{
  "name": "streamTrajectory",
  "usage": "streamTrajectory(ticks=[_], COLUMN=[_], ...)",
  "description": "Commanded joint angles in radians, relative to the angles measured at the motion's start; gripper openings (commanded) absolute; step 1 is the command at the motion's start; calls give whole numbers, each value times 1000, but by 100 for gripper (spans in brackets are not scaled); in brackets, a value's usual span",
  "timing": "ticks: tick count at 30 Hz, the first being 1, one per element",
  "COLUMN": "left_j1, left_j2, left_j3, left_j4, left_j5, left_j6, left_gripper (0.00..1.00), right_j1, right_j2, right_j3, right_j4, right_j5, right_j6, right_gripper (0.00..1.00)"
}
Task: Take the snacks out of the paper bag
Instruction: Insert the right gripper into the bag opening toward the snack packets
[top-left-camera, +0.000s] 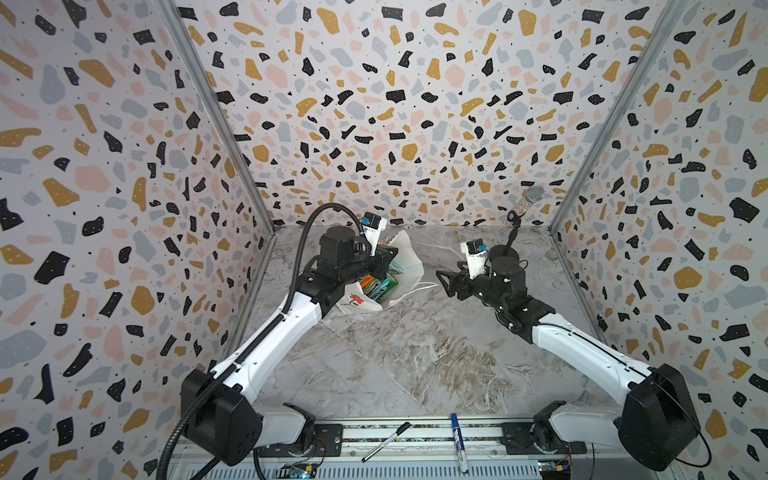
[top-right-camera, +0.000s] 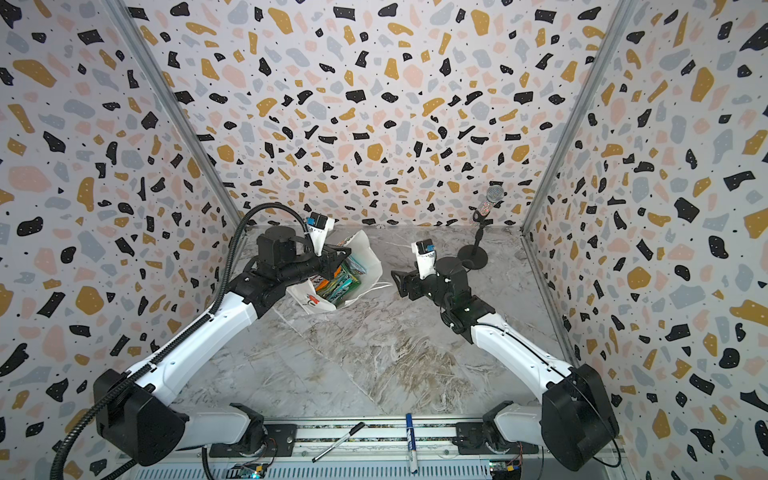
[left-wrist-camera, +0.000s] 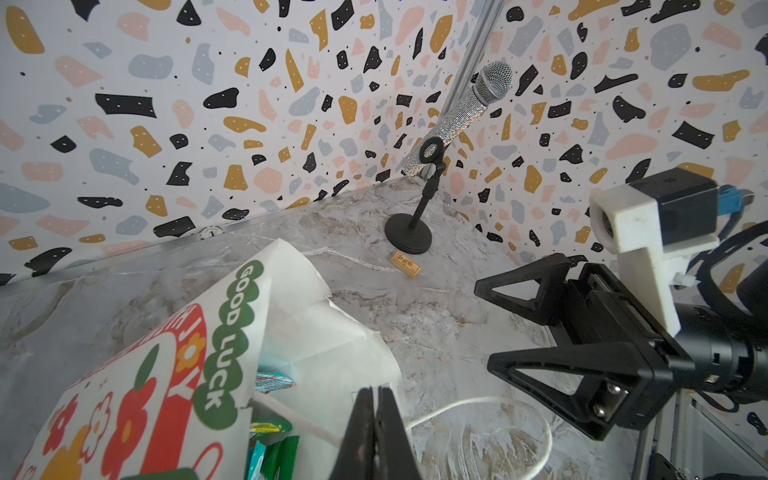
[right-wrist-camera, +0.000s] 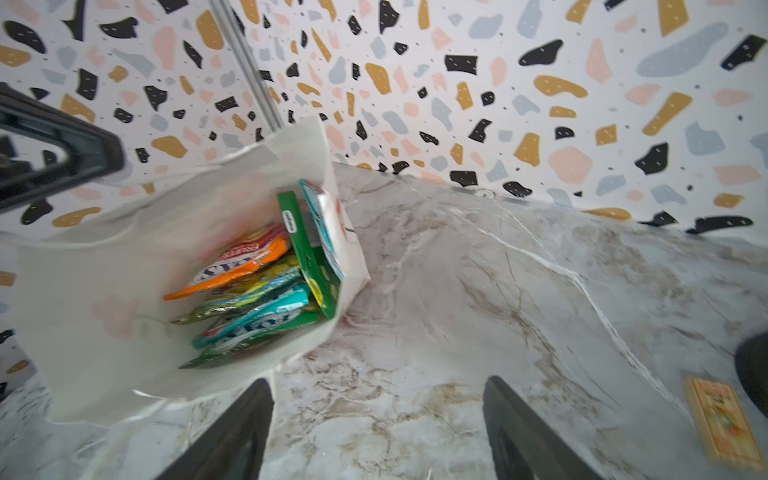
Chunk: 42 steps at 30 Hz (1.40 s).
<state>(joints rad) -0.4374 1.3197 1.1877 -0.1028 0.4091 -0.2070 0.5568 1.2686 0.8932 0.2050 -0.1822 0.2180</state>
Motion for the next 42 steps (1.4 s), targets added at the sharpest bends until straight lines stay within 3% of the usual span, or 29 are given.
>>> streamTrajectory(ticks=[1, 4, 11, 21, 27, 34, 42], left_j1=[-8, -10, -9, -9, -10, -9, -9], left_j2=[-37, -42, -47, -76, -95, -115, -136], left_j3=[-13, -16, -30, -40, -48, -55, -66], left_j4=[46, 49, 62, 43, 39, 35, 31], left_j5=[62, 75, 61, -44, -83, -122, -175], left_j6=[-17, -17, -32, -9, 6, 28, 50], left_gripper=[0, 0, 0, 0, 0, 0, 0], right_j1=[28, 58, 124, 198, 206, 247, 333], right_j2=[-26, -22, 32, 102, 206, 324, 444], right_j3=[56, 81, 102, 27, 27, 60, 144], right_j4=[-64, -88, -93, -34, -36, 12, 43], right_j5=[37, 74, -112, -169, -178, -106, -109], right_j6=[-41, -65, -128, -119, -118, -105, -92], right_gripper=[81, 81, 80, 67, 48, 46, 46])
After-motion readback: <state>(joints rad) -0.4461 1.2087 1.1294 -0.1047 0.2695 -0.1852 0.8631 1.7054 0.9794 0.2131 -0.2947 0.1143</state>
